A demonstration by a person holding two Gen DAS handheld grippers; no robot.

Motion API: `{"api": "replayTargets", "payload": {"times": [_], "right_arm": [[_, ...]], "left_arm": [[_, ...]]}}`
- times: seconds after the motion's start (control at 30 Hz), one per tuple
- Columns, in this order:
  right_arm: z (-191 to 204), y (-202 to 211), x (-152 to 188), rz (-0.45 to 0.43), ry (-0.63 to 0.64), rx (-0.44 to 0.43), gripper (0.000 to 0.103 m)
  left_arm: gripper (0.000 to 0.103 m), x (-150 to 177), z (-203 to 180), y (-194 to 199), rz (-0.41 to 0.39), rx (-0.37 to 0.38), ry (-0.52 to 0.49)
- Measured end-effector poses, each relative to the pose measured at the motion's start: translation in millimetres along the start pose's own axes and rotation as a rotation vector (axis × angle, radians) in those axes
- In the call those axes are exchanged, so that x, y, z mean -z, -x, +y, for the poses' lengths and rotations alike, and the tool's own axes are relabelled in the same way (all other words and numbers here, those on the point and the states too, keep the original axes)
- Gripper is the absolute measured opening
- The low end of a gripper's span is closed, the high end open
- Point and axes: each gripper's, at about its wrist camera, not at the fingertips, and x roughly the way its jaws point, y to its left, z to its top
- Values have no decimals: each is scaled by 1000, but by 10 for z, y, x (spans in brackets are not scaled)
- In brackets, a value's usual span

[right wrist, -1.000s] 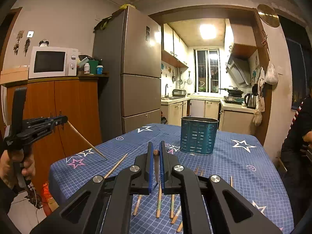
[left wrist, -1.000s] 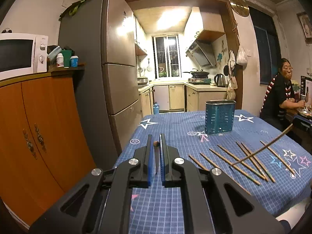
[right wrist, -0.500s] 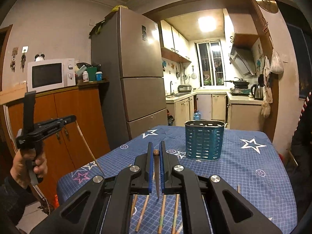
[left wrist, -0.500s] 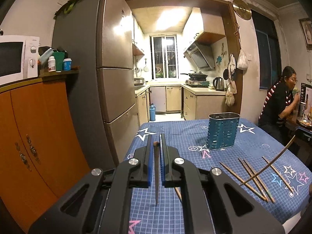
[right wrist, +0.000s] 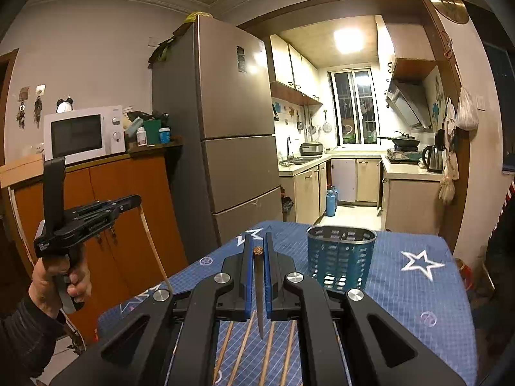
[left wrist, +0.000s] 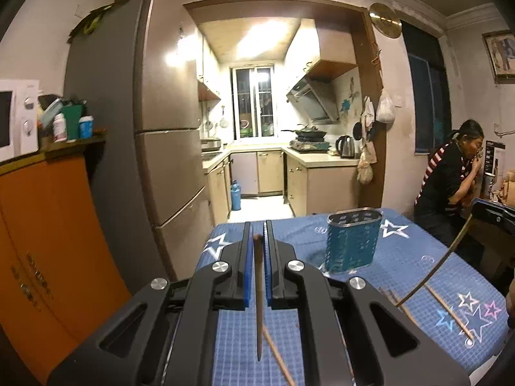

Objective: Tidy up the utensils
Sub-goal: 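Lift the chopstick with the left gripper and carry it toward the holder, then lower the chopstick into the metal basket and open the left gripper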

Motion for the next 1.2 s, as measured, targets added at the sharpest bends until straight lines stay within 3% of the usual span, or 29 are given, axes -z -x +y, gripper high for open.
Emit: {"api": "replayTargets", "payload": {"times": [0.23, 0.77, 0.97, 1.2], "right_arm": [[-316, -254, -483, 41, -13, 45, 7], [-1168, -832, -1548, 18, 6, 178, 7], [-1396, -1247, -1677, 43, 11, 210, 7], [-1559, -1668, -1534, 92, 15, 224, 7]], "left_arm": [[5, -381, -278, -300, -25, 83, 7], [5, -1277, -1019, -1148, -81, 241, 30], [5, -1414, -1234, -1561, -70, 257, 50], [5, -1289, -1342, -2026, -18, 248, 53]]}}
